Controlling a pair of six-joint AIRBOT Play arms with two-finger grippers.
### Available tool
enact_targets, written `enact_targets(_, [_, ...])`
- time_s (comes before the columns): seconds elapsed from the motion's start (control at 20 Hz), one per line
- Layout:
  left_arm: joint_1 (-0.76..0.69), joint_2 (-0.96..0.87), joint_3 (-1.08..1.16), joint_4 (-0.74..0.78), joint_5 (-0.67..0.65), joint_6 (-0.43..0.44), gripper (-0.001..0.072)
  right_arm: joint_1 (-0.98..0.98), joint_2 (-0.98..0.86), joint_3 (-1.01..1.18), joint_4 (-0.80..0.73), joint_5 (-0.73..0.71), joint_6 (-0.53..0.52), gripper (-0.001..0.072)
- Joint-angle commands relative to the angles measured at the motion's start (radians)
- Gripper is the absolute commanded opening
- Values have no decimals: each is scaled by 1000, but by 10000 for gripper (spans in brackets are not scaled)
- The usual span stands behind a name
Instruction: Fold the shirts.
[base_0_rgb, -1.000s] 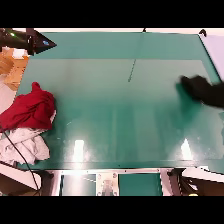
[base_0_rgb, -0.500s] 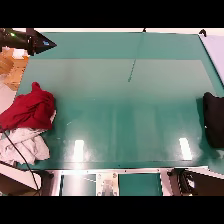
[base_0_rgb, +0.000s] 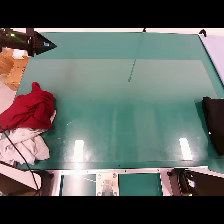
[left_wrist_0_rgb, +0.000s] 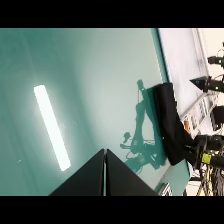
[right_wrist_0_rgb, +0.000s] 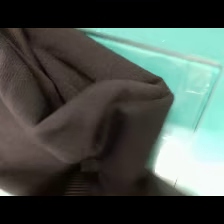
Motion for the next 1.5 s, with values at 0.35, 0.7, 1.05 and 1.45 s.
enact_targets(0.35, [1,2,0,5,123,8,26,192,74,413,-26,328,179,78])
enact_targets(0.7, [-39,168,-120,274,63,-24,24,768,249,283,13,286,130,18])
enact_targets(1.05, [-78,689,-935,284,236,37,25,1118,510,-158,25,222,143,18])
enact_targets(1.45, [-78,799,-1114,284,269,49,27,1196,514,-172,69,267,142,19])
